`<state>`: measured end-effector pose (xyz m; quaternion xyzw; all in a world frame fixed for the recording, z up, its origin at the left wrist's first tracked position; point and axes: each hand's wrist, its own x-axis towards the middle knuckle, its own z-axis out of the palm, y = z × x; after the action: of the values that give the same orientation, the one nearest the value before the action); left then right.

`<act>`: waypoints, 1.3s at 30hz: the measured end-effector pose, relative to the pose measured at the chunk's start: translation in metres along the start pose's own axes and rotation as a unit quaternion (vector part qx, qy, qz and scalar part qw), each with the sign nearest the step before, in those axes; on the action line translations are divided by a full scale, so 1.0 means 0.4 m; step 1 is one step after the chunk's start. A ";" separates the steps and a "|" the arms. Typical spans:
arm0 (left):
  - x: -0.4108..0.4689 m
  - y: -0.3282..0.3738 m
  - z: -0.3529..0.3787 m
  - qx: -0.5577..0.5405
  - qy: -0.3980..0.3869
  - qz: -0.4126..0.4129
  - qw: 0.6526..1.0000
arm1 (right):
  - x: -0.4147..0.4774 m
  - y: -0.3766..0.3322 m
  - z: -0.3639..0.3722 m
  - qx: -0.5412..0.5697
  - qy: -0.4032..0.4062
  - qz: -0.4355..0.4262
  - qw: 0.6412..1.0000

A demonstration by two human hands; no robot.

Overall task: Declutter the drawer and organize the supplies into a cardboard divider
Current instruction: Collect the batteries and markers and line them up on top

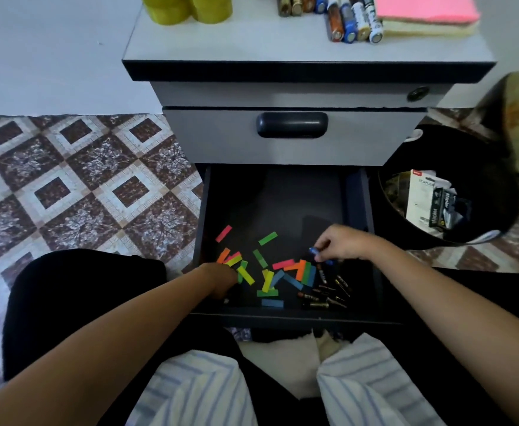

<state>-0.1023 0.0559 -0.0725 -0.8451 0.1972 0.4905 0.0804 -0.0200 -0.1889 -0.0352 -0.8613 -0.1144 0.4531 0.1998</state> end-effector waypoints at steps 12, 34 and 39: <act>0.011 -0.014 0.007 -0.062 0.014 0.014 0.998 | -0.001 0.021 0.157 -0.224 -0.127 0.028 0.966; -0.063 -0.024 -0.079 -0.378 0.187 0.024 0.907 | -0.042 0.033 0.179 -0.197 -0.048 0.018 0.979; -0.140 -0.010 -0.161 -0.468 0.211 0.046 0.857 | -0.104 0.012 0.086 -0.124 -0.024 -0.027 0.992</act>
<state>-0.0739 0.0527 0.0082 -0.8563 -0.0042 0.3378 -0.3907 -0.0716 -0.2005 -0.0243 -0.8650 -0.1977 0.4502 0.1005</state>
